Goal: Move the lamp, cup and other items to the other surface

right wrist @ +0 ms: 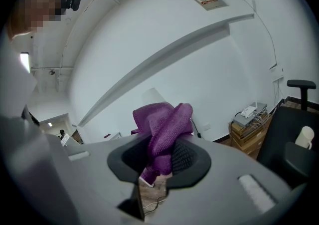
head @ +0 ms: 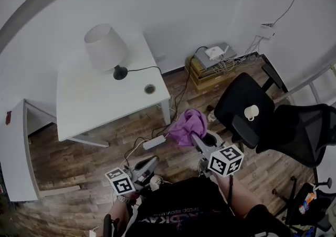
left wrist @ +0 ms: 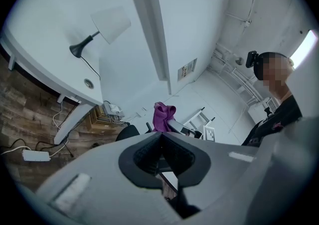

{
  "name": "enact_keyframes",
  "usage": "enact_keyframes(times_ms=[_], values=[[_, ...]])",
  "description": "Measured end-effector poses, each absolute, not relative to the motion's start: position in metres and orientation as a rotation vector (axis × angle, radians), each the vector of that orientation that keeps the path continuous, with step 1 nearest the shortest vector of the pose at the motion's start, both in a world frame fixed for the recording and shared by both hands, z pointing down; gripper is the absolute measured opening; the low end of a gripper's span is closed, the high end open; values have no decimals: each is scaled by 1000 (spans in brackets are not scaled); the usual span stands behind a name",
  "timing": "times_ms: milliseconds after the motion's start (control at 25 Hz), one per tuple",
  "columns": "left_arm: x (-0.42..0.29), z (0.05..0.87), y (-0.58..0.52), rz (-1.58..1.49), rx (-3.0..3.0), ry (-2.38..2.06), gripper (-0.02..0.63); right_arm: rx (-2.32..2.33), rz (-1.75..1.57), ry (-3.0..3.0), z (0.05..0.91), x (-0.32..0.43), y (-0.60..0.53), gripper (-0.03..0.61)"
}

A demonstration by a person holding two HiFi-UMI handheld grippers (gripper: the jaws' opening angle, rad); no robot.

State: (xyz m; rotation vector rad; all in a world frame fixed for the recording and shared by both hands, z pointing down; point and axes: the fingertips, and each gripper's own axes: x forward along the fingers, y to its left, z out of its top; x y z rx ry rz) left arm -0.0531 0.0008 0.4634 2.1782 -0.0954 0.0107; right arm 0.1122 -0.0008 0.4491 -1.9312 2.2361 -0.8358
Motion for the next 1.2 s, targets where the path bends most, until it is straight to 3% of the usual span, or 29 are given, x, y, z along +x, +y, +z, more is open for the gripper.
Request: enact_keyframes(times_ms=[680,960,1200], values=[[193,490,93,163,2126,88,-3,-2270,-923,1791,502,429,136,86],[223,492,100,285,2099,138,-3,-2609,-990,1449,562,553,210,86],[216,502,92,366,2077,59,-3,-2700,-1328,1189,677,619,259,86]])
